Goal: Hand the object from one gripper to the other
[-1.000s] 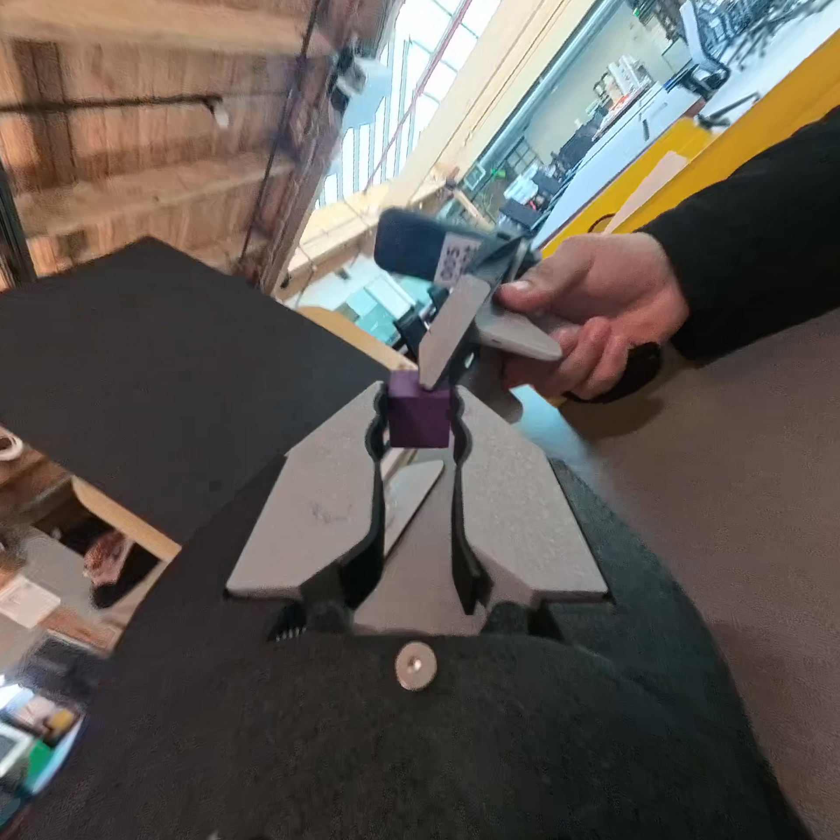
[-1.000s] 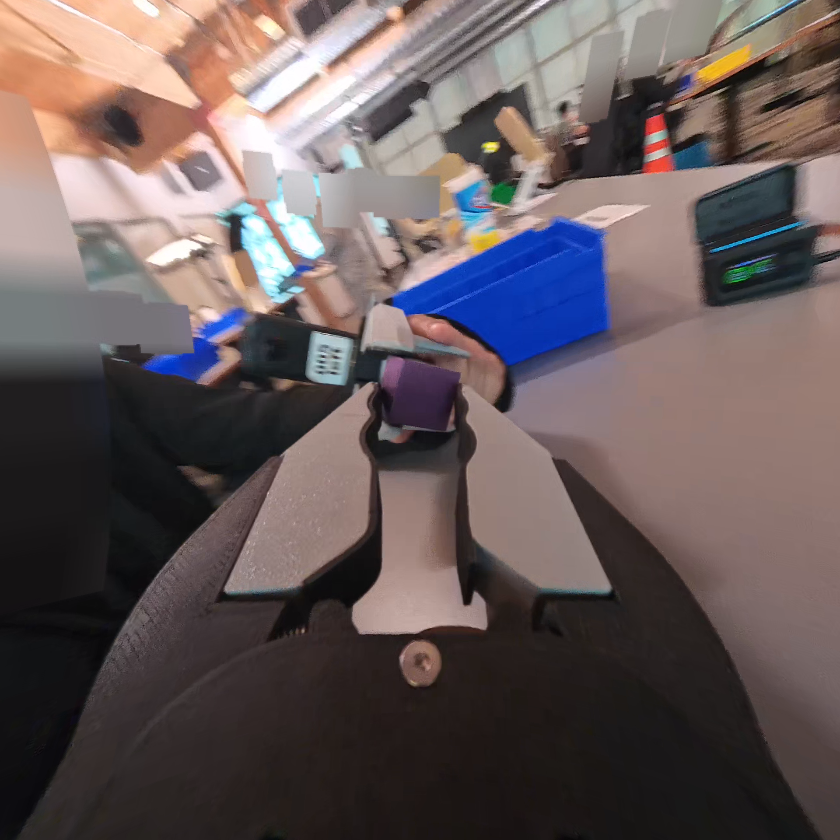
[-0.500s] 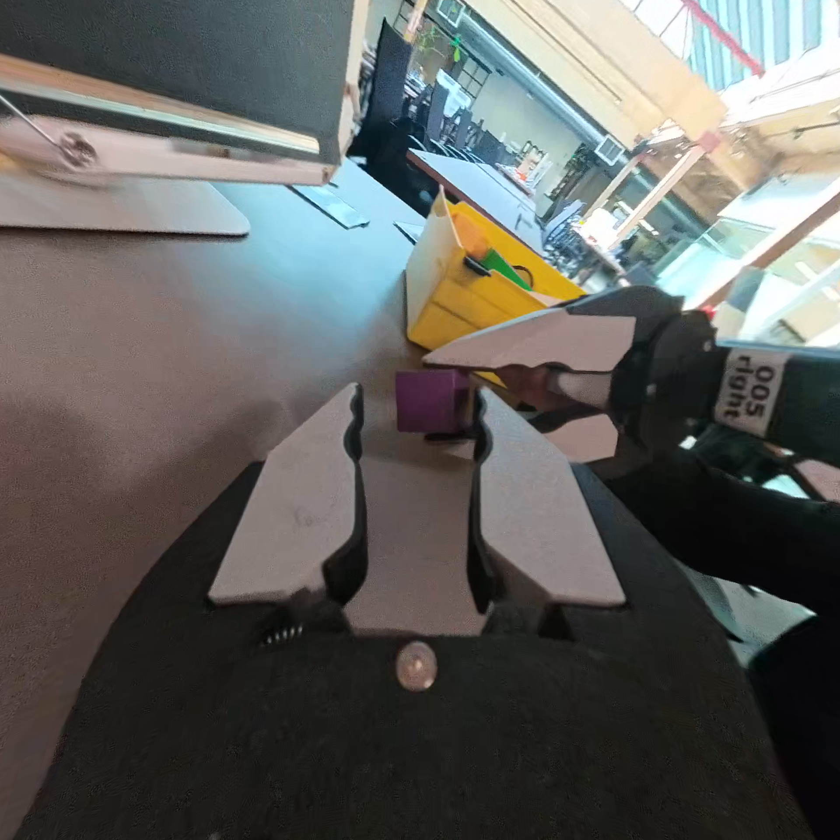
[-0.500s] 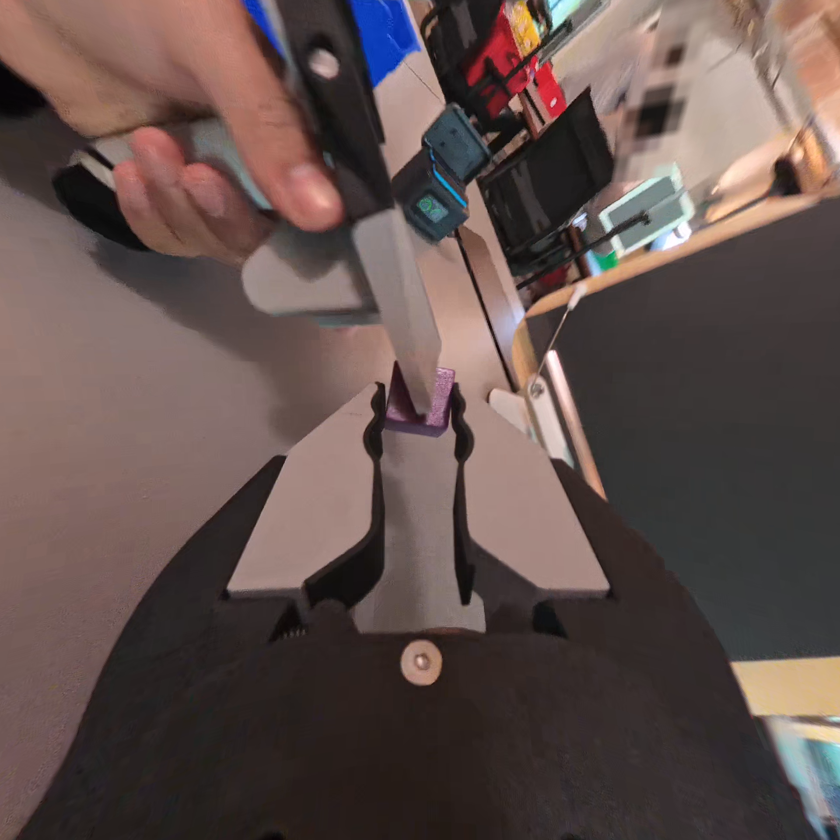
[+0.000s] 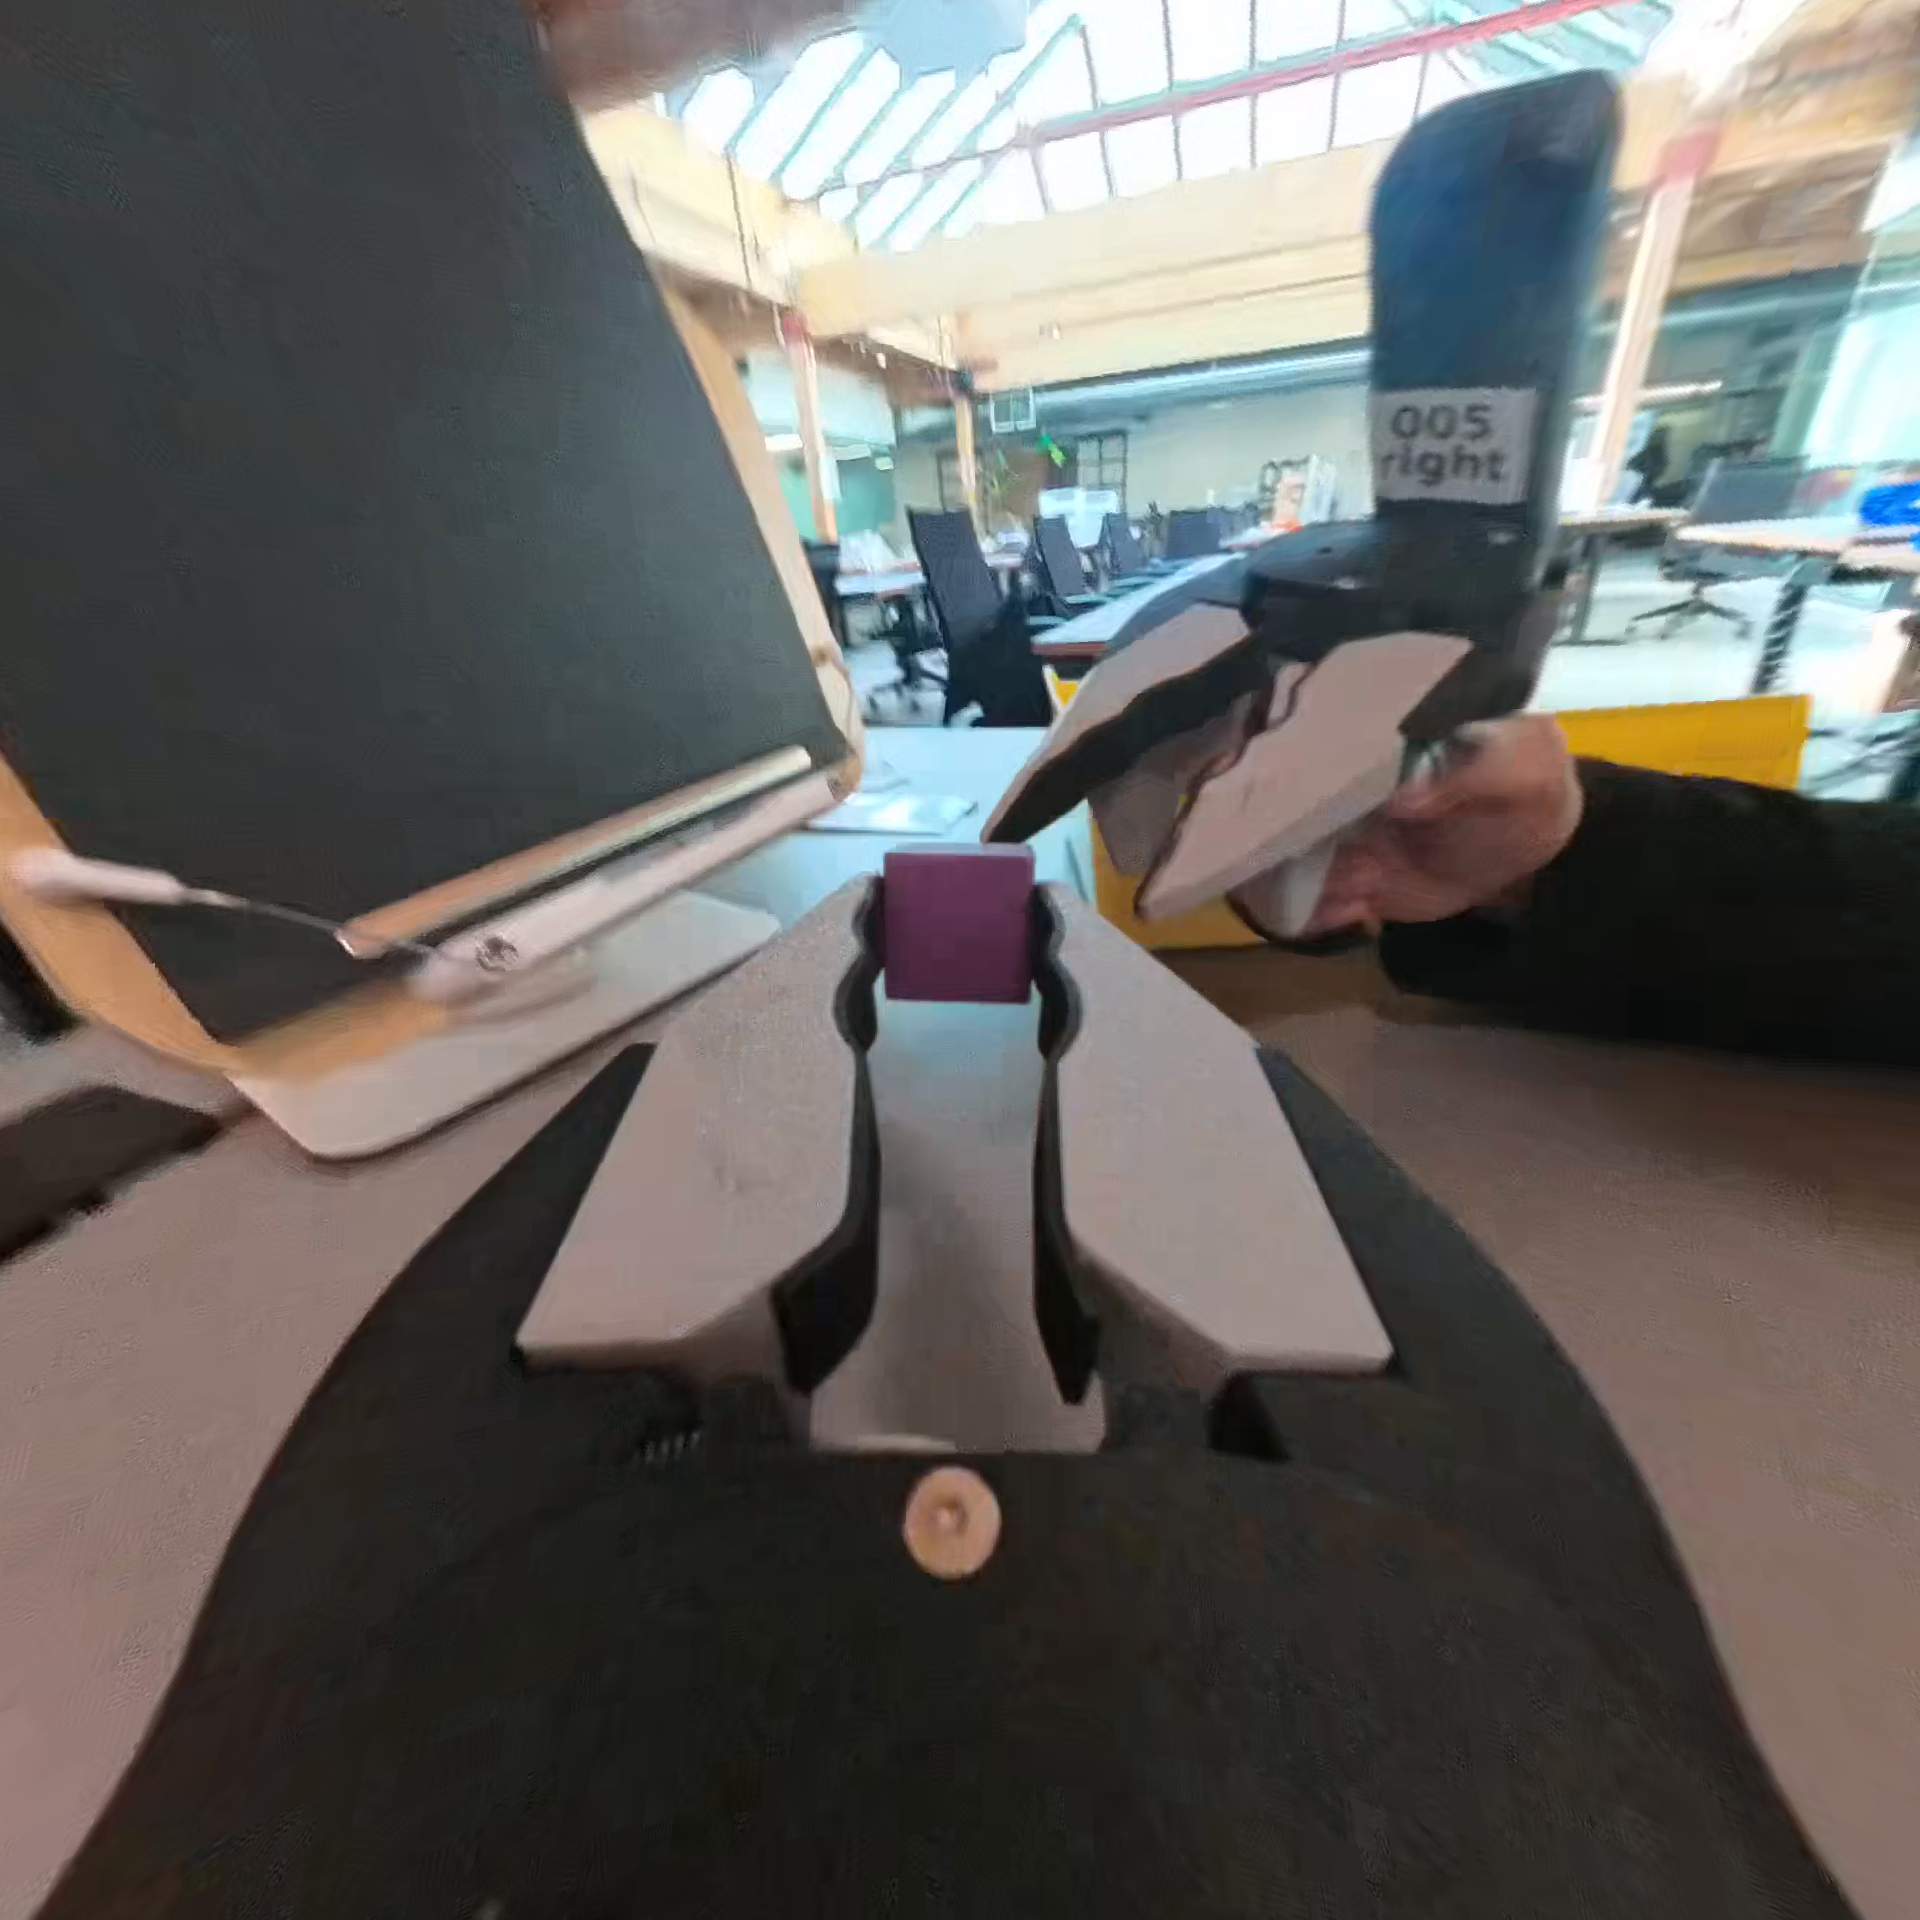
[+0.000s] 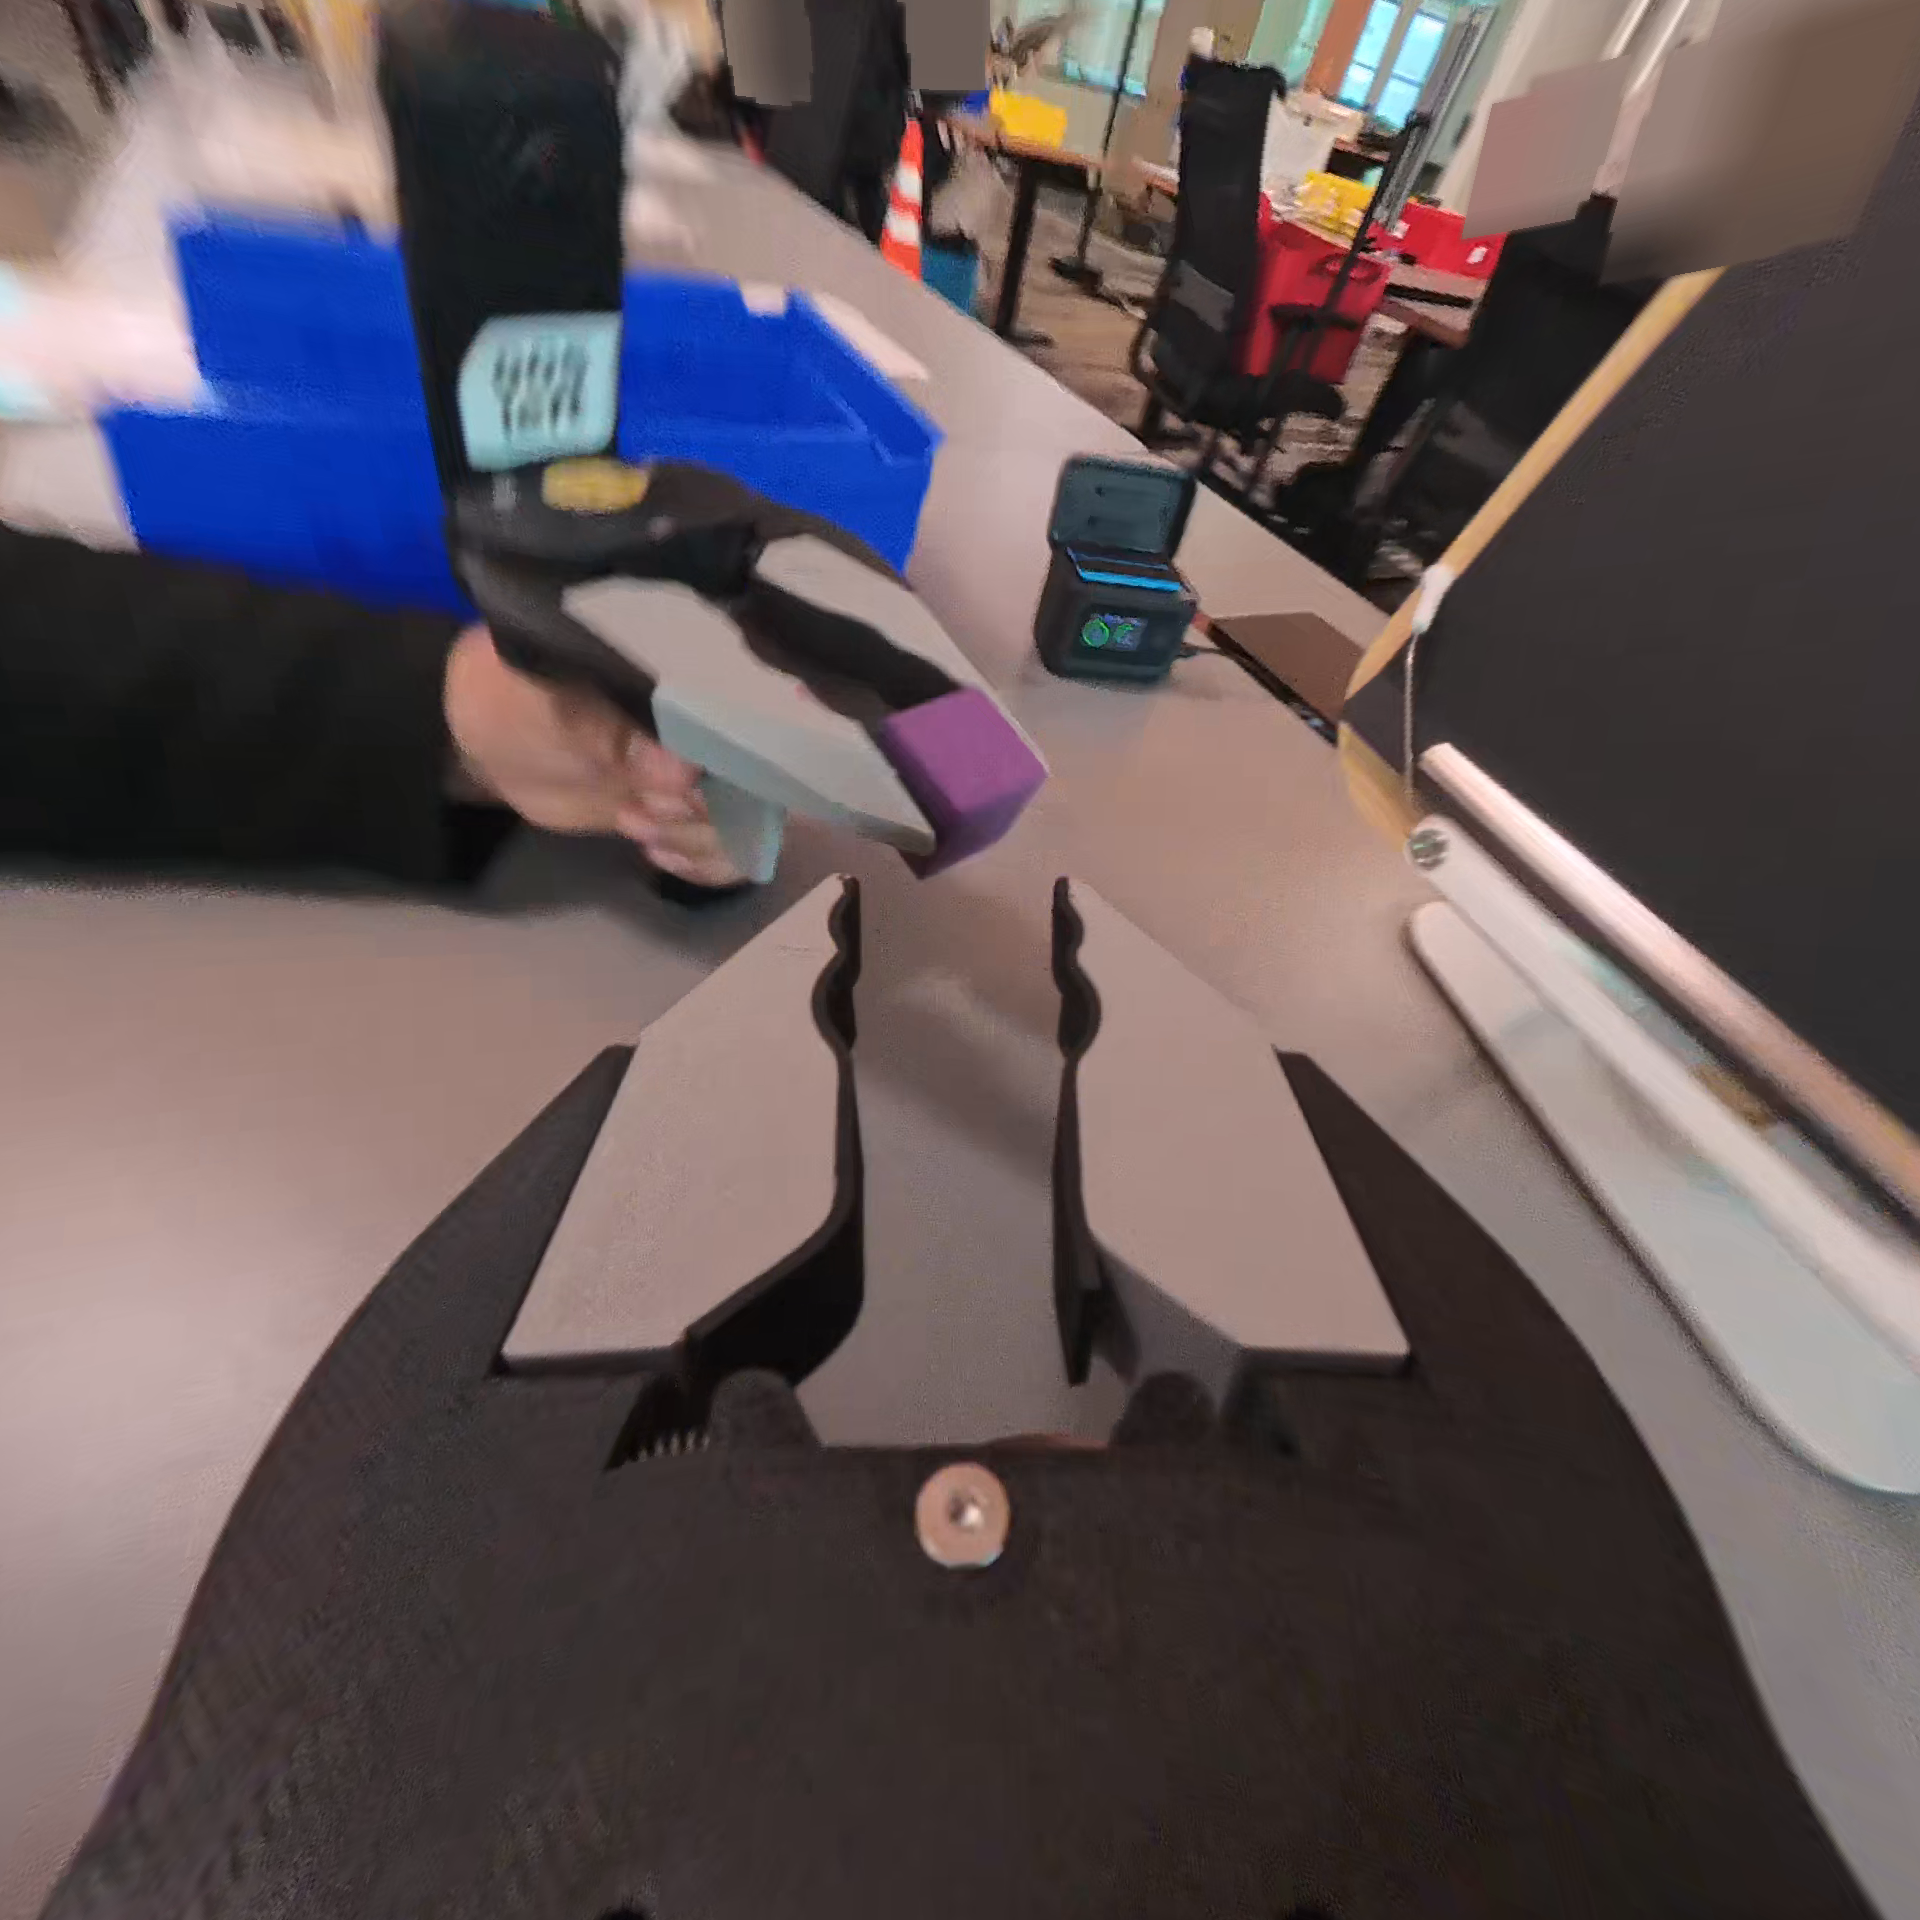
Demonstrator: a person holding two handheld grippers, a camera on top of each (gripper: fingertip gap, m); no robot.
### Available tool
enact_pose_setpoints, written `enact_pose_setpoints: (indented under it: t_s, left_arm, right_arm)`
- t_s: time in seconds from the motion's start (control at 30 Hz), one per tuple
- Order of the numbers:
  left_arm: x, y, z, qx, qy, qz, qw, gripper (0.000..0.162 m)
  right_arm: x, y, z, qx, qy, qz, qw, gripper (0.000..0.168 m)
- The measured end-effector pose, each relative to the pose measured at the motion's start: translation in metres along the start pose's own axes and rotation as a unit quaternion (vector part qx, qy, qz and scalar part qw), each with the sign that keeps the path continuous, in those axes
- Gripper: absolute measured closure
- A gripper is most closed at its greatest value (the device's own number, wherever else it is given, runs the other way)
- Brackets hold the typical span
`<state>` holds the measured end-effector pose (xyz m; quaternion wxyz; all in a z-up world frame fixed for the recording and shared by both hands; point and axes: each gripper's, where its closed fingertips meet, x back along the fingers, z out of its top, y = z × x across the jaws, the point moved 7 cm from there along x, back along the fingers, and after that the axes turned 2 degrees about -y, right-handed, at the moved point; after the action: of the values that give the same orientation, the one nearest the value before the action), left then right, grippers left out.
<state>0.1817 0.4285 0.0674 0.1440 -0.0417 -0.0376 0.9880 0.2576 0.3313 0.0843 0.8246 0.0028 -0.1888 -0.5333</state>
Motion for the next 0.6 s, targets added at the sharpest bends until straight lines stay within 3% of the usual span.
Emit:
enact_pose_setpoints:
  t_s: [0.1,0.2,0.27,0.47,0.6]
  left_arm:
    - [0.007,0.010,0.005,-0.143,0.025,0.043,0.988,0.136]
    - [0.004,0.017,0.005,-0.255,-0.033,0.108,0.960,0.137]
    - [0.001,0.019,0.003,-0.301,-0.071,0.140,0.941,0.136]
    - [-0.006,0.039,-0.001,-0.396,-0.097,0.133,0.903,0.136]
    - [-0.010,0.045,-0.005,-0.429,-0.127,0.132,0.884,0.136]
  right_arm:
    - [0.010,0.012,0.004,-0.137,0.062,0.082,0.985,0.132]
    - [0.013,0.019,0.005,-0.233,0.095,0.145,0.957,0.125]
    - [0.012,0.021,0.002,-0.244,0.090,0.144,0.955,0.125]
    - [-0.007,0.010,-0.005,-0.216,0.031,0.111,0.969,0.122]
    - [-0.018,0.003,-0.012,-0.210,0.004,0.118,0.971,0.140]
